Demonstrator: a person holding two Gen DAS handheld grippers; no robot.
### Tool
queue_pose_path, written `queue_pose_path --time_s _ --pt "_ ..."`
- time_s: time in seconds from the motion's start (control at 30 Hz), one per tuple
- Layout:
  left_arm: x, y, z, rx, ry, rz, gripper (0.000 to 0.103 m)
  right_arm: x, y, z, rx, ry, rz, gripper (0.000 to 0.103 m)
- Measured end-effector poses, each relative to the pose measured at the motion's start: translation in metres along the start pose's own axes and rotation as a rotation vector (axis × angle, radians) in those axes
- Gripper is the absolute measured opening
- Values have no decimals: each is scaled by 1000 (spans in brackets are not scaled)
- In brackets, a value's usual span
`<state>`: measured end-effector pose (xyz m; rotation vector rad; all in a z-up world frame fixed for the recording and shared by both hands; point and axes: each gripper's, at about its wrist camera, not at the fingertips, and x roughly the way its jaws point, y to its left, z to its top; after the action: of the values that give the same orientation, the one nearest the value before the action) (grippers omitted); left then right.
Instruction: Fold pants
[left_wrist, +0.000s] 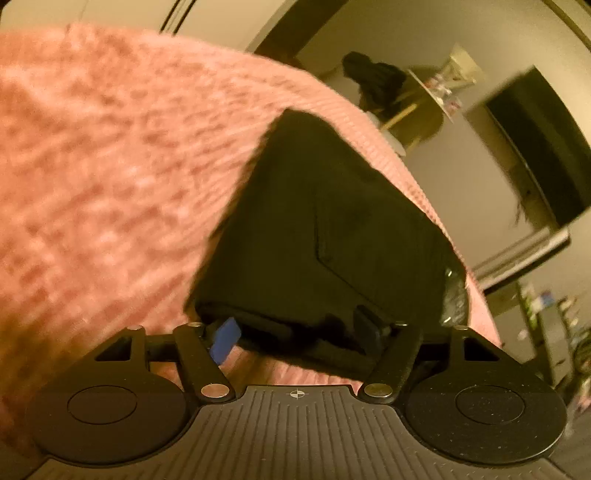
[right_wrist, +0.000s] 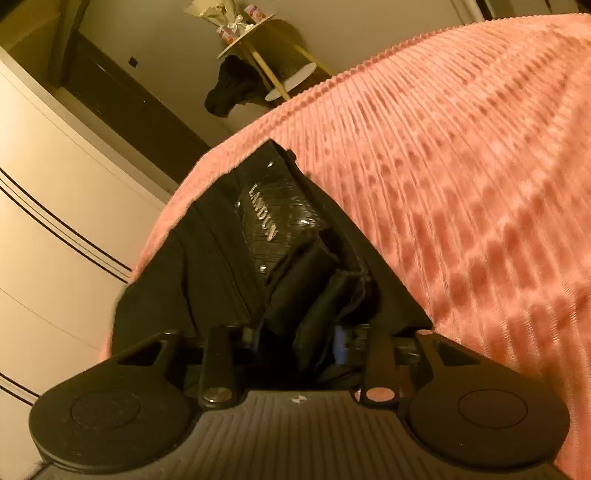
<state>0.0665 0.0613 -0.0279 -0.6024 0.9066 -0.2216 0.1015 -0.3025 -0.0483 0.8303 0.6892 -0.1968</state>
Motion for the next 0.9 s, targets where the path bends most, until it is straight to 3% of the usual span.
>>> queue_pose_path --time_s 0.1,0.13,0.23,0.33,0.37,0.5,0.63,0.77,0.83,0.9 --pt "-19 -9 0 53 -4 10 87 -27 6 10 -12 -2 -36 48" --pt "-27 -14 0 84 -37 18 93 -36 6 12 -31 -11 -55 49" --pt "-40 -39 11 237 -141 53 97 -58 18 15 -130 -100 -141 48" --pt "-25 -66 31 381 -186 67 98 -66 40 23 -238 -180 -141 30" --pt "-15 -72 39 397 -183 78 98 -60 52 26 -295 -177 -132 24" --pt "37 -94 74 410 -132 108 98 -12 99 42 -514 -124 -150 23" --pt "92 -107 95 485 -120 250 98 37 131 59 -639 -96 -206 23" --pt "138 -97 105 489 -46 324 98 82 124 59 -697 -36 -261 23" --pt "156 -100 99 605 -33 361 102 112 108 55 -708 26 -321 23" --pt "162 -105 93 670 -24 392 103 112 101 54 -701 9 -288 24"
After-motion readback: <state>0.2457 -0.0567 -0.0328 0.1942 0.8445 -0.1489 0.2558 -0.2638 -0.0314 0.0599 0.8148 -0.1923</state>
